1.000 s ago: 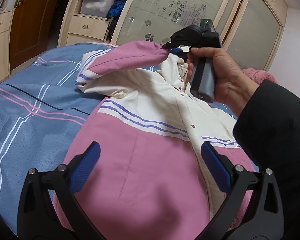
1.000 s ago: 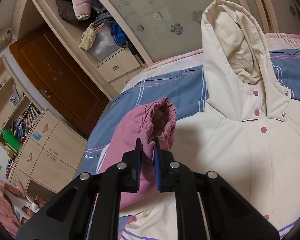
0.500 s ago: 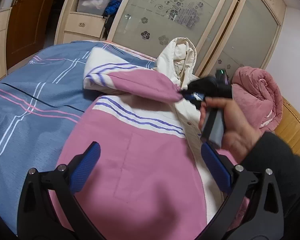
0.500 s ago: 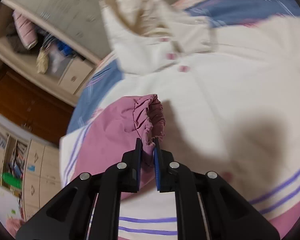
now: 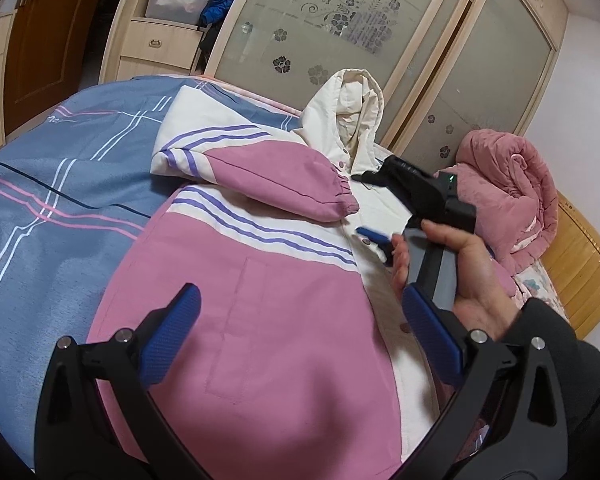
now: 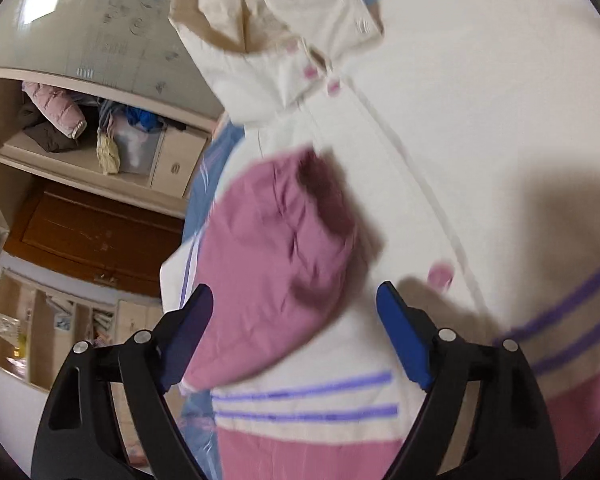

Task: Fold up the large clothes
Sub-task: 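Lift the cuff with the right tool and lay it further across the chest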

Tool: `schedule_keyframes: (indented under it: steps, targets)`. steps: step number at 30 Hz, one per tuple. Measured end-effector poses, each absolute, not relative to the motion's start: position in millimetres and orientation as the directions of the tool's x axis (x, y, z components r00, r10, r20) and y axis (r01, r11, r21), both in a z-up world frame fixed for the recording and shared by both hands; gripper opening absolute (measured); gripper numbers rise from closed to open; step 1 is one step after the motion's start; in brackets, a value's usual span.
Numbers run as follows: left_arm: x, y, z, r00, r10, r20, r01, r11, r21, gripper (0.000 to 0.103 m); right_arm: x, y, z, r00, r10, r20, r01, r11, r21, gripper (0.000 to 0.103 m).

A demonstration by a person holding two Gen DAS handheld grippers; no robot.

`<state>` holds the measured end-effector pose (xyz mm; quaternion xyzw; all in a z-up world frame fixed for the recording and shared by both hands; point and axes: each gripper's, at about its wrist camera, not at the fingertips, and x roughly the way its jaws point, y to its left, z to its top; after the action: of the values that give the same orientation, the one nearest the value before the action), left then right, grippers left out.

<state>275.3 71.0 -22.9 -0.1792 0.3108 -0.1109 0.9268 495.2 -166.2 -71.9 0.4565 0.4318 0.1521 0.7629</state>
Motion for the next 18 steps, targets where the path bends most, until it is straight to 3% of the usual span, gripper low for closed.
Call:
schedule_keyframes:
  steps: [9, 13, 18]
  targets:
    - [275.5, 76.4, -23.1, 0.781, -0.325, -0.534, 0.089, 0.903, -0.419, 0.101, 534.5, -122.4, -80.1, 0.576, 0.622, -0.531, 0.142, 0.564, 0.814, 0.080]
    - [277.2, 79.0, -22.6, 0.783, -0.322, -0.531, 0.084, 0.902, -0.424, 0.101, 547.6, -114.6, -69.6, 0.580, 0.578, -0.575, 0.139, 0.625, 0.768, 0.014]
    - [278.5, 79.0, -21.7, 0.784, -0.323, -0.530, 0.084, 0.902, -0.424, 0.101, 552.5, -96.4, -22.3, 0.626, 0.529, -0.573, 0.012, 0.728, 0.685, 0.008]
